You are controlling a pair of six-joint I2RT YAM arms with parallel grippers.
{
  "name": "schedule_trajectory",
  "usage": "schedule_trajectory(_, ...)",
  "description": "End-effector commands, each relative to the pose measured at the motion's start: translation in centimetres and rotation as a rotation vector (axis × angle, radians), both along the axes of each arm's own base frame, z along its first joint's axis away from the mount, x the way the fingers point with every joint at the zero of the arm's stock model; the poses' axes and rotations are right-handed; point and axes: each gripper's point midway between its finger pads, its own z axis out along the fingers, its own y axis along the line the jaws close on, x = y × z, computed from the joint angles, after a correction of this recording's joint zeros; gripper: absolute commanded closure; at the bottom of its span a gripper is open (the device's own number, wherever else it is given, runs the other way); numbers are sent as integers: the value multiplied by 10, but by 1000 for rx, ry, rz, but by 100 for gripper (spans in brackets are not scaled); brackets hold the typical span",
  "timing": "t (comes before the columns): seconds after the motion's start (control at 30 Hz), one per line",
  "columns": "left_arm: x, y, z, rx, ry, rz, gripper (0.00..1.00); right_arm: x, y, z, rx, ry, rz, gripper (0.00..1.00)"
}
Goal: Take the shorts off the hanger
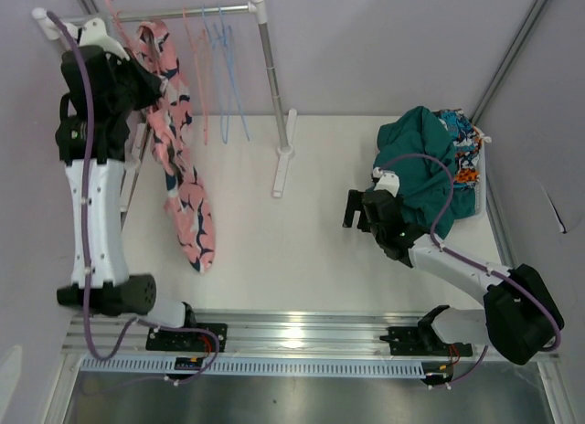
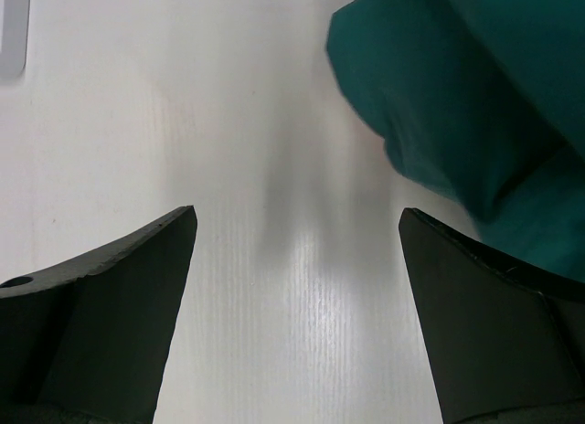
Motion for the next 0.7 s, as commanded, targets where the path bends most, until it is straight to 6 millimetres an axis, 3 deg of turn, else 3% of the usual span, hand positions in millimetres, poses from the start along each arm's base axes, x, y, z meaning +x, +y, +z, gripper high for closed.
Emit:
schedule_trajectory(0.0,-65,-26,56,18,-204,-27,100,5,15,29,-31,-103,20,1)
schedule_trajectory(0.13,-103,-41,55,0,-217,-67,100,-10,38,56,-53,-179,89,0)
schedule_trajectory(0.2,-116,-41,53,6,-224,-69,100,-22,47,81,-33,-228,113,1)
schedule_trajectory(0.33,-145,-40,49,16,-243,-76,100,-52,77,153,9,-377,179,1)
schedule_trajectory(0.37,-147,-42,42,14,-231,-82,100,-70,95,166,13,-408,255,1)
schedule_trajectory(0.43,-151,-44,36,8,-223,-94,100,-85,116,185,25,-442,328,1)
schedule_trajectory(0.47,-159,-45,38,6,-237,-103,100,-94,129,206,56,-470,361,1)
schedule_trajectory(0.53,-162,-46,35,6,-238,-106,100,-125,167,211,37,-484,489,1)
schedule_trajectory(0.57,-164,-45,36,7,-243,-106,100,-133,178,229,60,-507,497,1)
schedule_trajectory(0.6,-164,-45,39,8,-246,-104,100,-157,197,232,69,-514,561,1)
schedule_trajectory(0.63,-166,-45,40,4,-241,-104,100,-166,217,224,43,-510,590,1)
schedule_trajectory(0.67,-164,-48,43,-4,-241,-116,100,-175,228,237,66,-524,591,1)
